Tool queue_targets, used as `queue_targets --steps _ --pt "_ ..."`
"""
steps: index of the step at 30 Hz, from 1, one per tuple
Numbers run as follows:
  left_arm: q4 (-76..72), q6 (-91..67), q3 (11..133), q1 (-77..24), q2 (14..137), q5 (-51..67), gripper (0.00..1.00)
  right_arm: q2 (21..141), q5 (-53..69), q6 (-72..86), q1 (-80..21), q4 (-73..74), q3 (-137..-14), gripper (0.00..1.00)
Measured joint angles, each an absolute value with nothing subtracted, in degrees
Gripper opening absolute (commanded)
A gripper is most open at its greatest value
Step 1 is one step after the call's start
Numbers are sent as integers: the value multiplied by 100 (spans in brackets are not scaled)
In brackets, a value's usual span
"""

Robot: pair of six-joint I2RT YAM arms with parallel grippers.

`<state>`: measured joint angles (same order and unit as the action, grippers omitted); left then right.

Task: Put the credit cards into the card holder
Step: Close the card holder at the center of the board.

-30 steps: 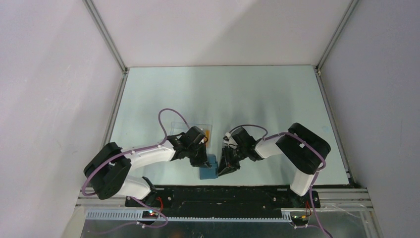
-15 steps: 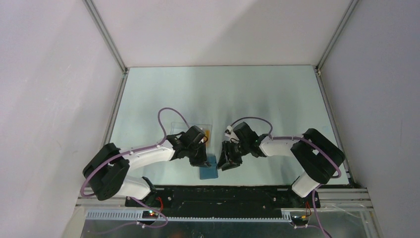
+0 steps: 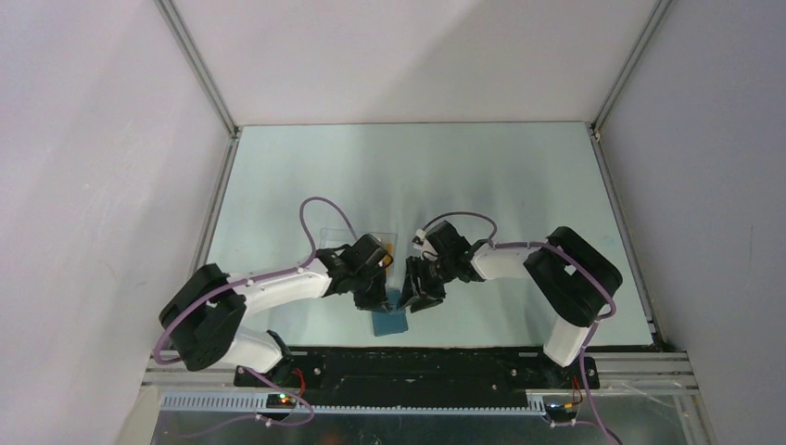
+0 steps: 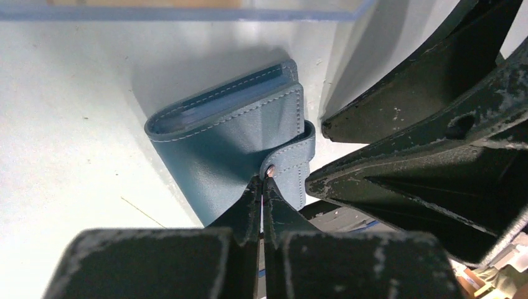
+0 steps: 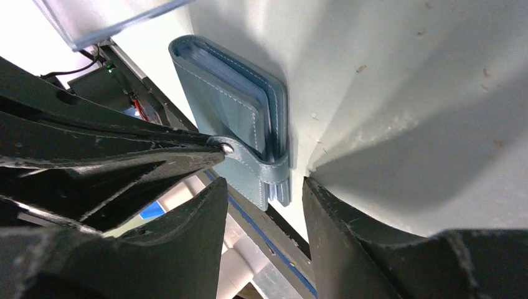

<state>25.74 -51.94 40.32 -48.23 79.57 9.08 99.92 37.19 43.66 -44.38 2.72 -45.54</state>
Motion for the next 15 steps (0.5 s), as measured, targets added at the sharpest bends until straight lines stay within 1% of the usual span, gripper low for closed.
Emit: queue_targets --steps 7,15 --pt "2587 -5194 4104 -4893 8132 869 0 10119 3793 4366 -4447 279 -4670 52" --pt "2596 -5199 4180 -4987 8252 851 0 10280 3592 4215 -4598 550 -4965 44"
